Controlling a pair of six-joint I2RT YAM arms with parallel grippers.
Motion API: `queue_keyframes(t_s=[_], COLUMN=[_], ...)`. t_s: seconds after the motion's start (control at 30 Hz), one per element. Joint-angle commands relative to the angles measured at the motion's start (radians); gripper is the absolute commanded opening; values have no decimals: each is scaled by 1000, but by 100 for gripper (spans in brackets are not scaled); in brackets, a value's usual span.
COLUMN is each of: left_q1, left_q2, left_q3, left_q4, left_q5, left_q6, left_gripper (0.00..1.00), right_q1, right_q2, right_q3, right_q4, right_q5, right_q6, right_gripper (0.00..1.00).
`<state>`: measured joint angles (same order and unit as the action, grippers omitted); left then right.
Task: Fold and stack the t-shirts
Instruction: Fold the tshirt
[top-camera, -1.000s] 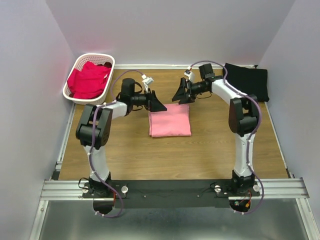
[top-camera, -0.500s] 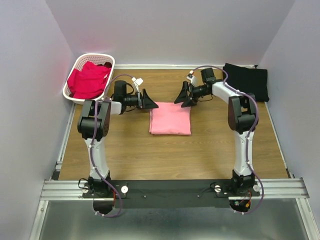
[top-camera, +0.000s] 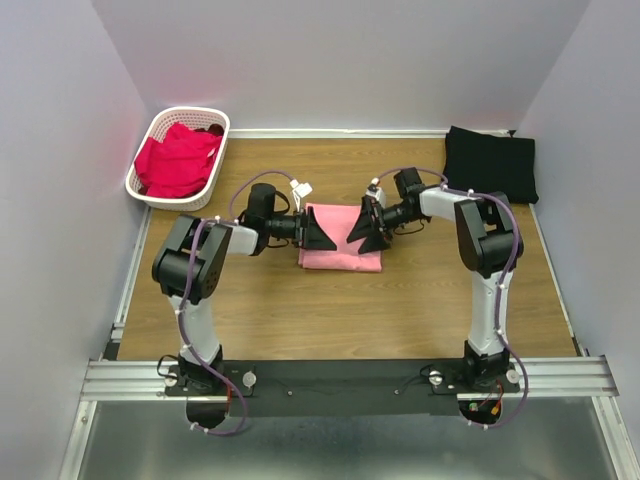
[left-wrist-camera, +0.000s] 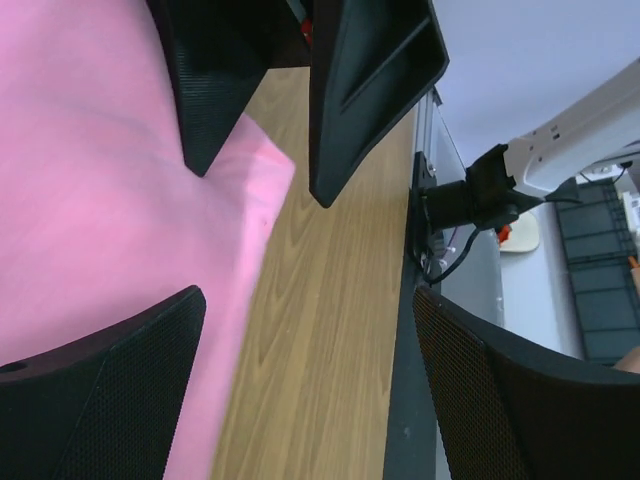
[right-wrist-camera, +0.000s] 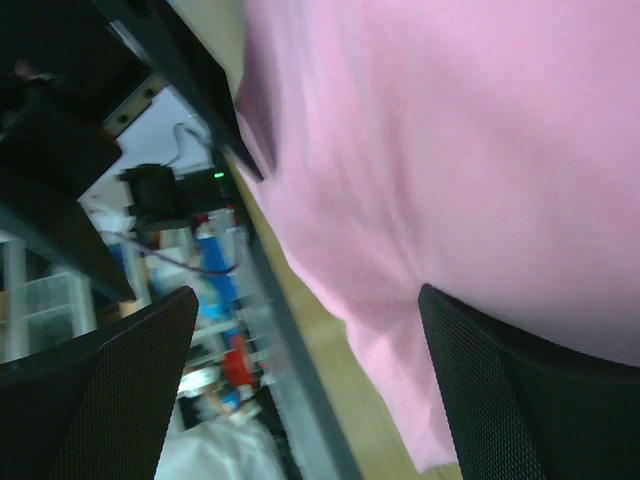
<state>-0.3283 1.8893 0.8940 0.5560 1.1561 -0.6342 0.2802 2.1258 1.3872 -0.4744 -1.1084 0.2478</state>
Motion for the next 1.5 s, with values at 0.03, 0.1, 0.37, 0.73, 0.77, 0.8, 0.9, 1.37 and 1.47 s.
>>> queue_keyframes(t_s=[0.03,0.1,0.37,0.73,0.77,0.8,0.9,1.37,1.47], left_q1=[47,96,77,-55,-55,-57,-46,64,67], left_q2=[95,108,-111,-113,-73,-56,20,93,13], left_q3=[6,20,-24,-109,-98,-95,-83,-153,-152], left_q4=[-14,-149,-193,21,27,27,30,6,-63], left_q5=[-35,-88,28,51,51,48,37,19,24], left_q6=[37,145,197,-5,-16,-19,-15,51,99], left_gripper=[93,93,92,93,93,93,93,93,93], right_q1=[-18,-33,-42,76,80,85,83,-16,-24], right_q2=[75,95,-58,-92,-67,-58,-3,44,-6], right_q3=[-8,13,-19,-79,-86,-108,-140,-217,-208], right_q4=[-18,-27,-67,10,19,25,54,46,23], right_q5=[68,79,-74,-165,-156,-154,-120,-73,-73], right_q6=[-67,-76,-42,100,105,110,107,59,39], right_gripper=[100,100,100,100,100,100,100,100,100])
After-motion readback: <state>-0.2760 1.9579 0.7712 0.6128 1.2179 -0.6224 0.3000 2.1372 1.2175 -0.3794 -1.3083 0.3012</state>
